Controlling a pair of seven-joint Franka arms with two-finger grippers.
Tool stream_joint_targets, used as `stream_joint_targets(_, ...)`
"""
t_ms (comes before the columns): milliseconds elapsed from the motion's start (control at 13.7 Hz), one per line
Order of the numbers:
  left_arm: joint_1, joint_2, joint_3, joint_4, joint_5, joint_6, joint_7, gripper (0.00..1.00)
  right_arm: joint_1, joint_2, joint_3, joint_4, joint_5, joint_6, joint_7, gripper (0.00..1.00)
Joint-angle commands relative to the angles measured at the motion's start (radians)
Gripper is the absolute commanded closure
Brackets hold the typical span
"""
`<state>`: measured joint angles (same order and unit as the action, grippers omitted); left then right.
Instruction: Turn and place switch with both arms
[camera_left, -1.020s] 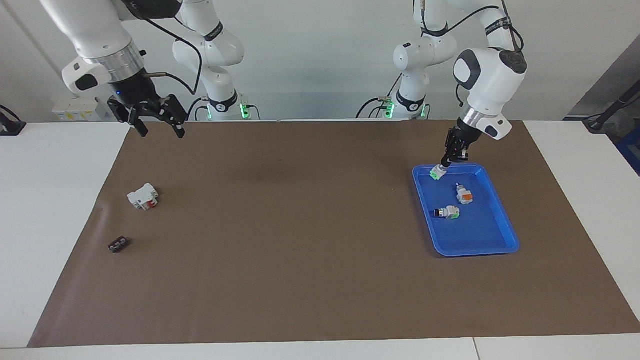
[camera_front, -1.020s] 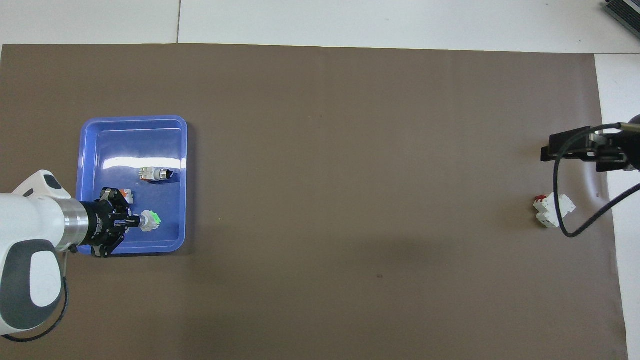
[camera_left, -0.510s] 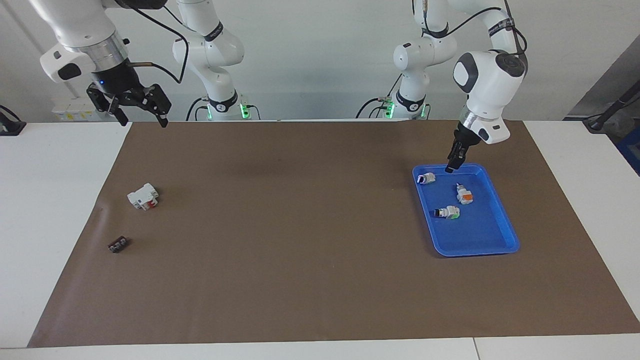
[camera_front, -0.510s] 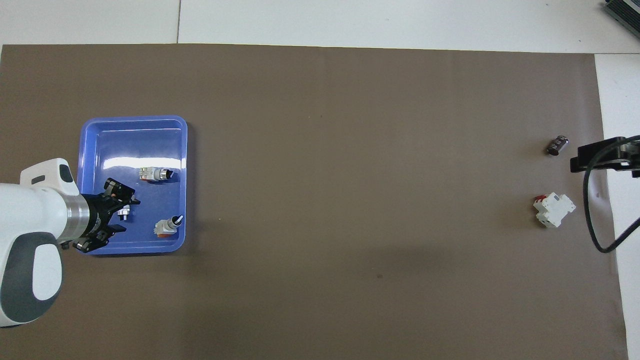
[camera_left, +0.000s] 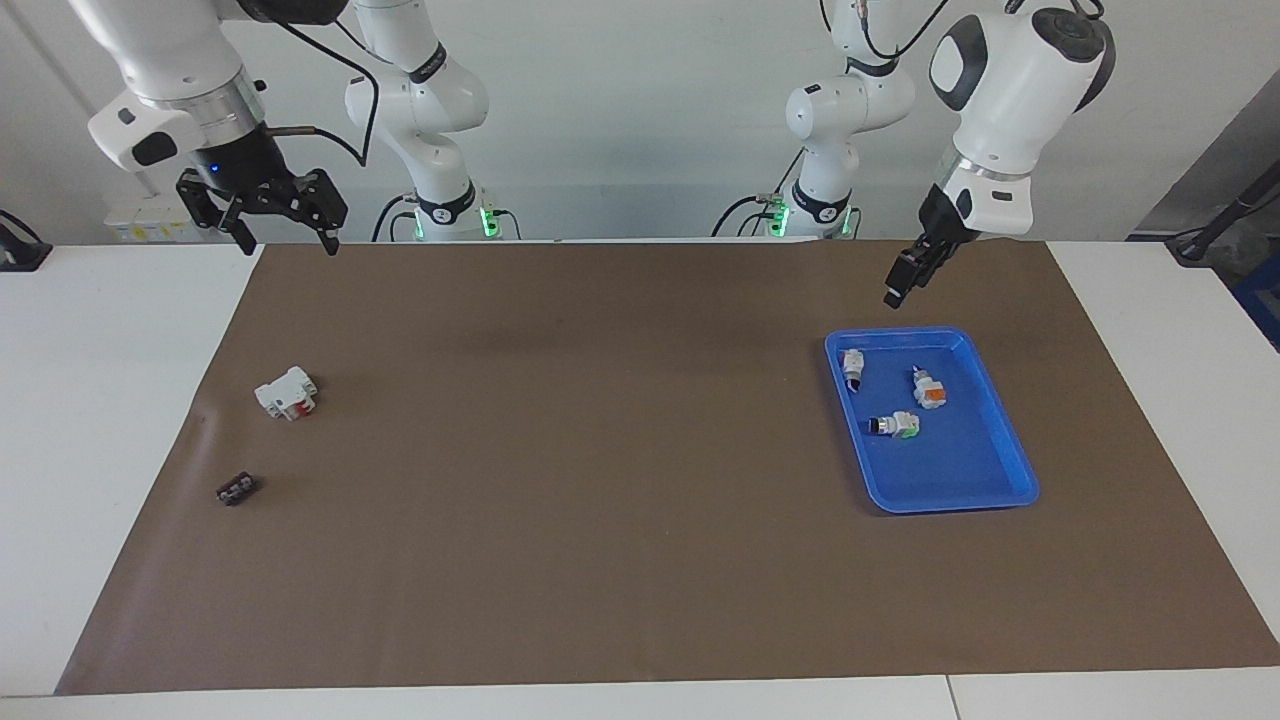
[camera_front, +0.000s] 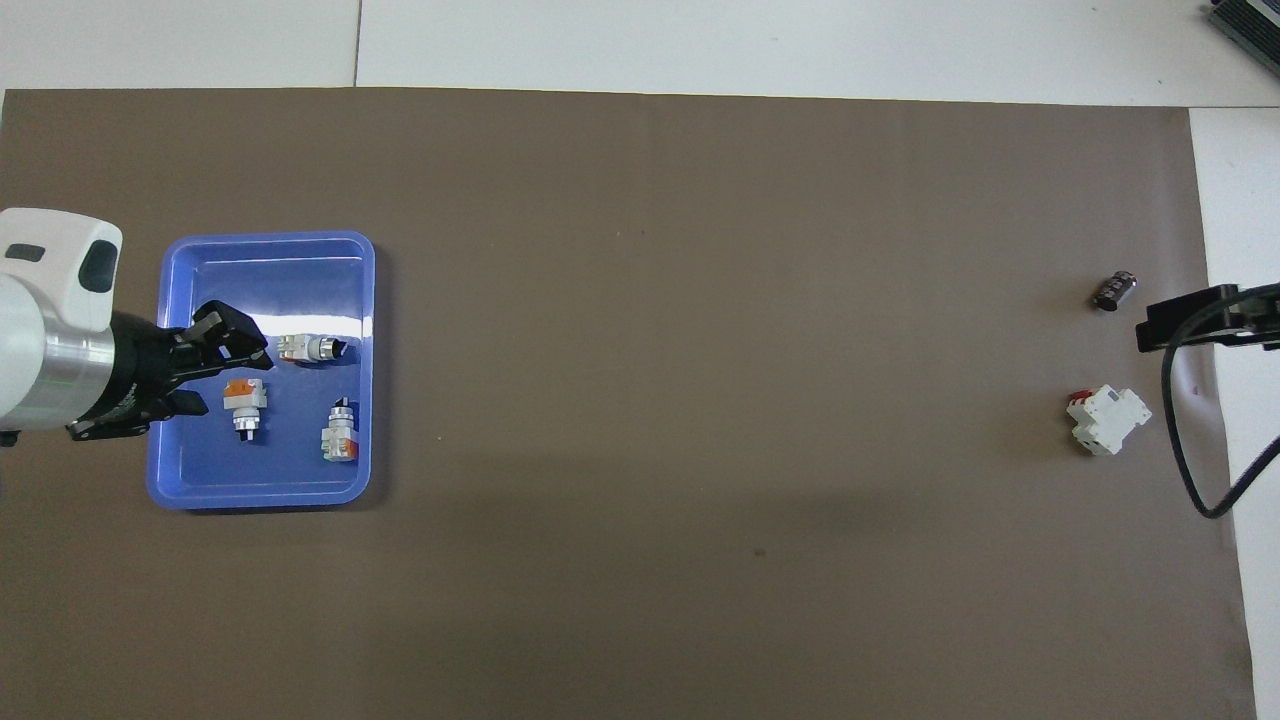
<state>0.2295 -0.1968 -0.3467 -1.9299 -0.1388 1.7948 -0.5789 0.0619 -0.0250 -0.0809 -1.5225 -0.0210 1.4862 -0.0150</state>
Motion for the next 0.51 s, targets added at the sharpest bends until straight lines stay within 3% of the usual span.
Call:
stream_joint_targets(0,-0.018,0.034,0.002,0.116,0.074,-0.121,0.138,0.31,-0.011,0.007,0.000,0.008,0.003,-0.023,-0.026,0.00)
stream_joint_targets(219,-0.029,0.075,0.000,0.275,0.111,-0.256,0.192,0.31,-0.016,0.011,-0.005,0.010,0.048,-0.030,-0.017,0.00)
stream_joint_targets(437,-0.061,0.256,-0.026,0.608,0.117,-0.515,0.267,0.33,-0.014,0.011,-0.008,-0.001,0.027,-0.027,-0.010,0.00)
